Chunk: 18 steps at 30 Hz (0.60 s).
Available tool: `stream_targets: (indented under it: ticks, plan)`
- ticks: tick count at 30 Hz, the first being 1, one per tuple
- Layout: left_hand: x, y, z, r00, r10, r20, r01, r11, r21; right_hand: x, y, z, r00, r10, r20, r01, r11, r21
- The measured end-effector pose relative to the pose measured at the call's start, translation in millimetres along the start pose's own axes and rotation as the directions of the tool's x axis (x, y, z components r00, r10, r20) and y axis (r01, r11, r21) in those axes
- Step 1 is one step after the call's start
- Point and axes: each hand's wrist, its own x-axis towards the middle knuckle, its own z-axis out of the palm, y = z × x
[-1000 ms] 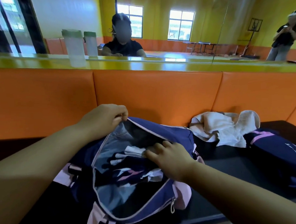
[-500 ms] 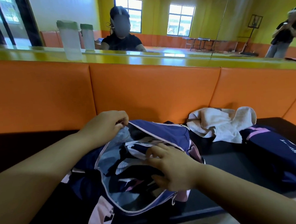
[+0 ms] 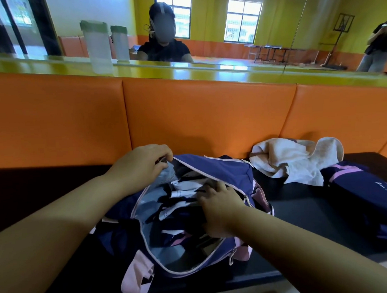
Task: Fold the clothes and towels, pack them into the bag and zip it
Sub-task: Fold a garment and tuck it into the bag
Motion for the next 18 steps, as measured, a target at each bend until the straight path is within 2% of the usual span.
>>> stream_targets:
  ticks: [4,6,10,13,16,18]
  plan:
    - [-1.2,-2.8,1.6,1.0,-0.005,-0.008,0.005,1.0,-0.011,-5.2,-2.3,4.8,0.992,-0.018,0.126,0.019,1.0,-0.008]
    - [-2.5,-3.7,2.9,1.0,-0.004,-0.013,0.004,1.0,-0.017,-9.2,-1.5,8.9,0.996,-0.034,0.084,0.031,0.999,0.032]
    - [-4.8,-3.5,4.8,1.0,-0.009,-0.01,0.009,1.0,-0.02,-15.8,-4.2,10.6,0.989,-0.122,-0.087,0.136,0.974,0.183]
    - [-4.8,-2.0,5.5,1.0,-0.014,-0.002,0.014,1.0,-0.008,-12.7,-4.6,11.2,0.974,-0.115,-0.194,0.145,0.978,0.147]
    - [-4.8,1.4,6.7,0.999,-0.049,0.014,0.049,0.999,-0.004,-4.1,-4.9,12.3,0.983,-0.026,-0.179,0.051,0.989,0.139]
    - [-5.5,5.6,7.3,0.997,-0.079,0.023,0.079,0.997,-0.01,0.9,-5.4,18.1,0.993,-0.046,-0.105,0.054,0.996,0.074]
